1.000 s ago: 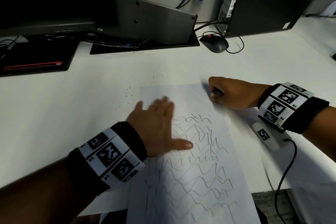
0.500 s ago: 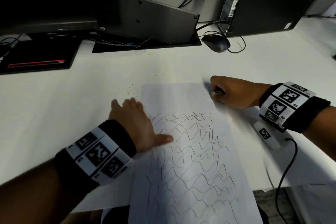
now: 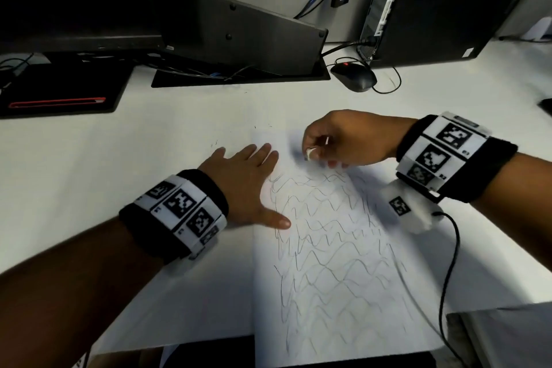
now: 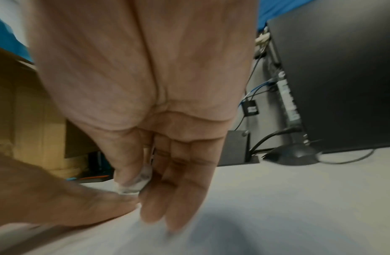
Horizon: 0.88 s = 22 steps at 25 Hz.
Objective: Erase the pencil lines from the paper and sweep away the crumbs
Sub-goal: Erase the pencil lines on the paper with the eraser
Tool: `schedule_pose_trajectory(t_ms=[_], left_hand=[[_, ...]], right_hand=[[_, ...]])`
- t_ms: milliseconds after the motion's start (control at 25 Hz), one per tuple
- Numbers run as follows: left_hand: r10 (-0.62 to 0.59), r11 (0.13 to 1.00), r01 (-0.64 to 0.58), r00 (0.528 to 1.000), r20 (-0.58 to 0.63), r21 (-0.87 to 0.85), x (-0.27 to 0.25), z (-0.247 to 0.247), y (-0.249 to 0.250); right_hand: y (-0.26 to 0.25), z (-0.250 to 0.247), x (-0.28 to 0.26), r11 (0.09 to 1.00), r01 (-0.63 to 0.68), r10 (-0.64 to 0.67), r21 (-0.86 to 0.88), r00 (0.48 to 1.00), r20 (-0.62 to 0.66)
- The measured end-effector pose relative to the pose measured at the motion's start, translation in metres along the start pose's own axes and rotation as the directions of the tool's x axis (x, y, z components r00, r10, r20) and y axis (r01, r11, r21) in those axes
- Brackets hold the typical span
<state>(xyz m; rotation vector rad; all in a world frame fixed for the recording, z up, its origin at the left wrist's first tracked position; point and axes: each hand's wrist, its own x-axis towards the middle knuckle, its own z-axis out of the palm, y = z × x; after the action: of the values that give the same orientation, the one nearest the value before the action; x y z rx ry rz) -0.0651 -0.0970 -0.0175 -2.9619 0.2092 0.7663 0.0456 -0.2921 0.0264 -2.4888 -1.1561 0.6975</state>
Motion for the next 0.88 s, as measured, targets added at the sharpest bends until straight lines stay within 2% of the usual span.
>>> schedule_pose_trajectory(t_ms=[120, 240, 480, 680, 800, 880], left_hand=[[0.047, 0.993, -0.057, 0.994, -0.095, -0.101, 0.014, -0.005, -0.005], [0.058, 0.984, -0.083, 0.986, -0.154, -0.159, 0.019, -0.008, -0.016], [0.045, 0.991, -0.046, 0.999, -0.017, -0.128, 0.024, -0.001, -0.025], [0.041, 0.987, -0.04, 0.999, 0.0, -0.157, 0.02, -0.003, -0.024], [0.045, 0.989, -0.045, 0.999, -0.01, -0.138, 0.021, -0.002, -0.025], [0.046, 0.988, -0.048, 0.999, -0.016, -0.145, 0.021, -0.002, -0.026]], right_hand=[[-0.018, 0.02, 0.021, 0.99, 0.133, -0.135, -0.052, 0.99, -0.029], [-0.017, 0.03, 0.034, 0.992, 0.125, -0.125, -0.009, 0.985, -0.119], [-0.025, 0.036, 0.046, 0.98, 0.179, -0.191, -0.084, 0.968, -0.165], [-0.031, 0.037, 0.041, 0.961, 0.239, -0.244, -0.136, 0.969, -0.024], [-0.028, 0.034, 0.043, 0.957, 0.199, -0.222, -0.212, 0.97, -0.094], [-0.031, 0.038, 0.043, 0.95, 0.224, -0.245, -0.219, 0.967, -0.074]])
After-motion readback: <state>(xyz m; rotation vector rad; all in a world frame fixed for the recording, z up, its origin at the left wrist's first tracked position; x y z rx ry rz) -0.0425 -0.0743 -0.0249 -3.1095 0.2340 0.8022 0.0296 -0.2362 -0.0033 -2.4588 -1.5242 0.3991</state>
